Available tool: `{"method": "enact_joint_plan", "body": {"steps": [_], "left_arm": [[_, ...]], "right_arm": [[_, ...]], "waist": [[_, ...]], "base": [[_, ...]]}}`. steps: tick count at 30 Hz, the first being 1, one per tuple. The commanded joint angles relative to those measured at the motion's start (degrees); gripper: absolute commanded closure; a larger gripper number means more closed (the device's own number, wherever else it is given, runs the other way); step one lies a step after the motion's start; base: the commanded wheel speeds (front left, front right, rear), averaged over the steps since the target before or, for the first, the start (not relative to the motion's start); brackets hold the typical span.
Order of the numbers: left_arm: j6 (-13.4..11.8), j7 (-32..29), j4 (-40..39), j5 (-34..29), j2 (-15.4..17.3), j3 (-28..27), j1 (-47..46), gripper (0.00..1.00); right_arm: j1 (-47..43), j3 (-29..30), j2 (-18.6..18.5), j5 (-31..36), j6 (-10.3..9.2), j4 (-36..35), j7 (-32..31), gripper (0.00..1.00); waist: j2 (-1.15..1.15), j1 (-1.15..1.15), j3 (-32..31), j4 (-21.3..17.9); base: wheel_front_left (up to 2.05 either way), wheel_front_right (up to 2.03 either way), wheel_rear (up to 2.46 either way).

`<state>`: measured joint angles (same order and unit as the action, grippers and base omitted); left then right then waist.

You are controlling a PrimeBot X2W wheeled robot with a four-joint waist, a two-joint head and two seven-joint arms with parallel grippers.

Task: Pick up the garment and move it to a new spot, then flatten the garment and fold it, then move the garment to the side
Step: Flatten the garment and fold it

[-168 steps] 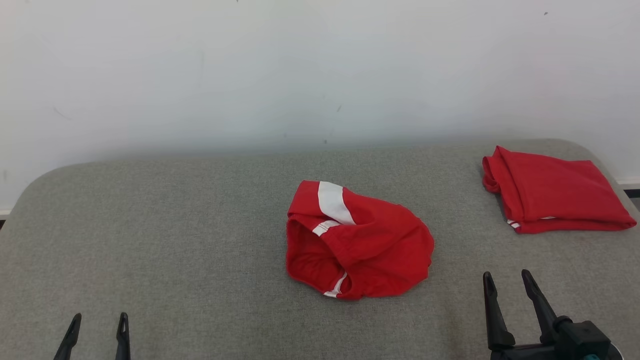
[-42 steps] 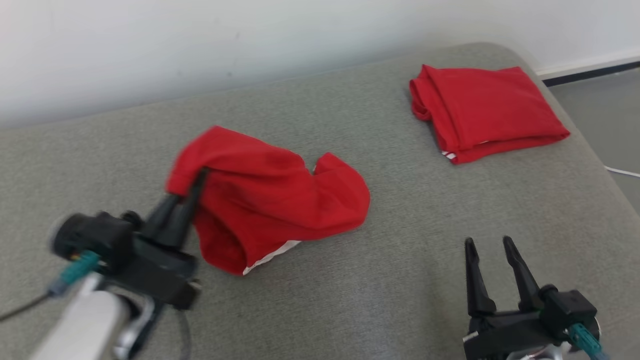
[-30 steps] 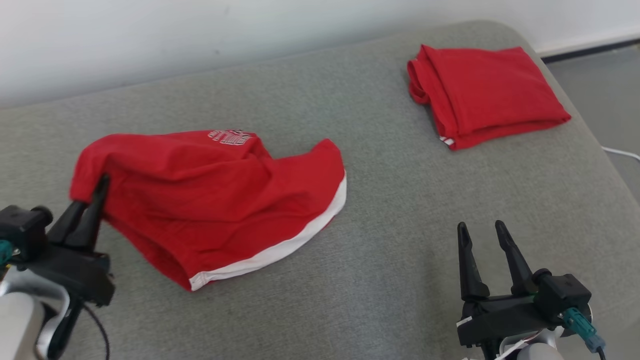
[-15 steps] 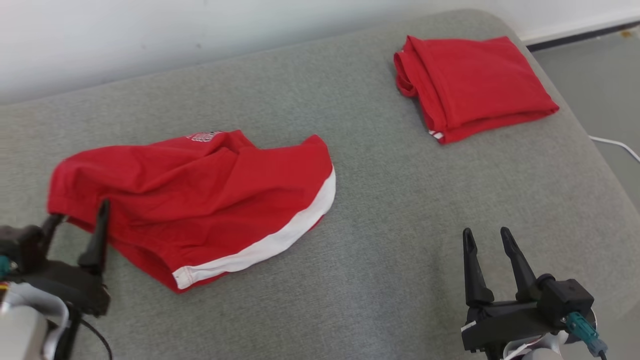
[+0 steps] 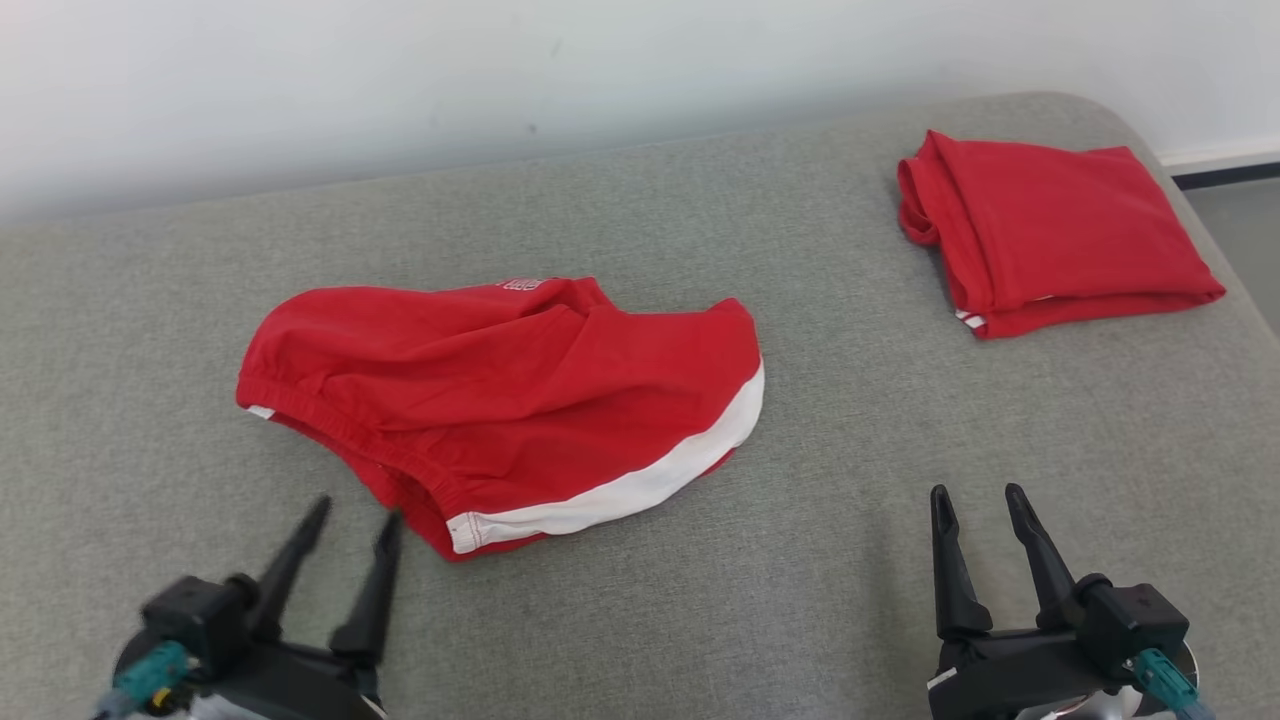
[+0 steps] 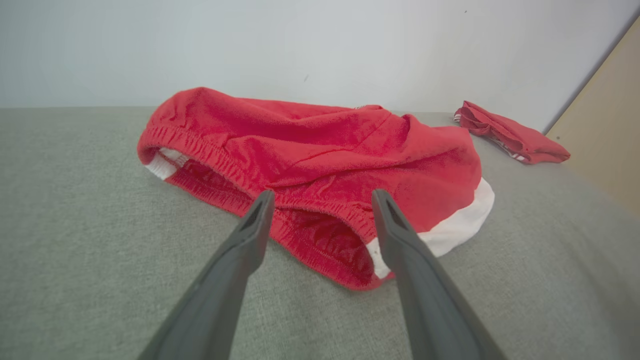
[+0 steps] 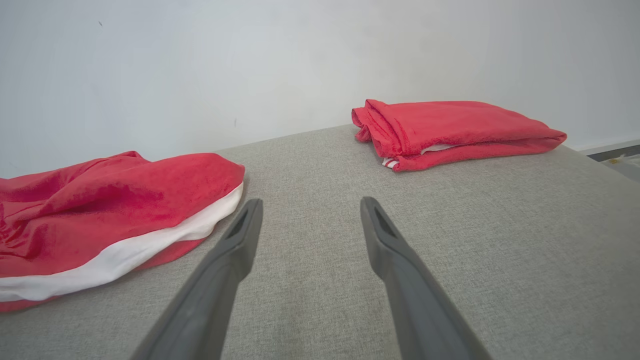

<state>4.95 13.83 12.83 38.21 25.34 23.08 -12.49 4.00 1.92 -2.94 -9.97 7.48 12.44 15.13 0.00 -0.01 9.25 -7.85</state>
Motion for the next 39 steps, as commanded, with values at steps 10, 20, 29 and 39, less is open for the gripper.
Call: {"method": "enact_joint_plan", "body": {"steps": [10, 20, 29, 39], "left_arm": [[0.9, -1.1, 3.6, 0.1, -3.3, 4.2, -0.4, 0.00], [2.1, 0.5, 10.2, 0.5, -5.0, 5.5, -2.9, 0.60], [2.6, 1.3, 10.9, 1.4, -6.3, 6.6, -2.4, 1.00], [1.6, 1.3, 5.1, 3.4, -3.2, 3.6, 7.8, 1.00]], "right_arm": [[0.7, 0.0, 0.2, 1.2, 0.01, 0.1, 0.0, 0.00], [0.8, -0.1, 0.1, 1.7, 0.00, -0.4, 0.0, 0.00], [-0.7, 0.8, 0.1, 1.9, 0.00, 0.0, 0.0, 0.00], [-2.1, 0.9, 0.0, 1.1, 0.00, 0.9, 0.0, 0.00]], "waist": [[0.00, 0.01, 1.6, -2.2], [0.00, 0.01, 1.4, -4.1], [0.00, 0.01, -1.2, -0.6], [0.00, 0.01, -3.1, 4.4]], "base": [[0.00, 0.00, 0.00], [0.00, 0.00, 0.00], [0.00, 0.00, 0.00], [0.00, 0.00, 0.00]]}}
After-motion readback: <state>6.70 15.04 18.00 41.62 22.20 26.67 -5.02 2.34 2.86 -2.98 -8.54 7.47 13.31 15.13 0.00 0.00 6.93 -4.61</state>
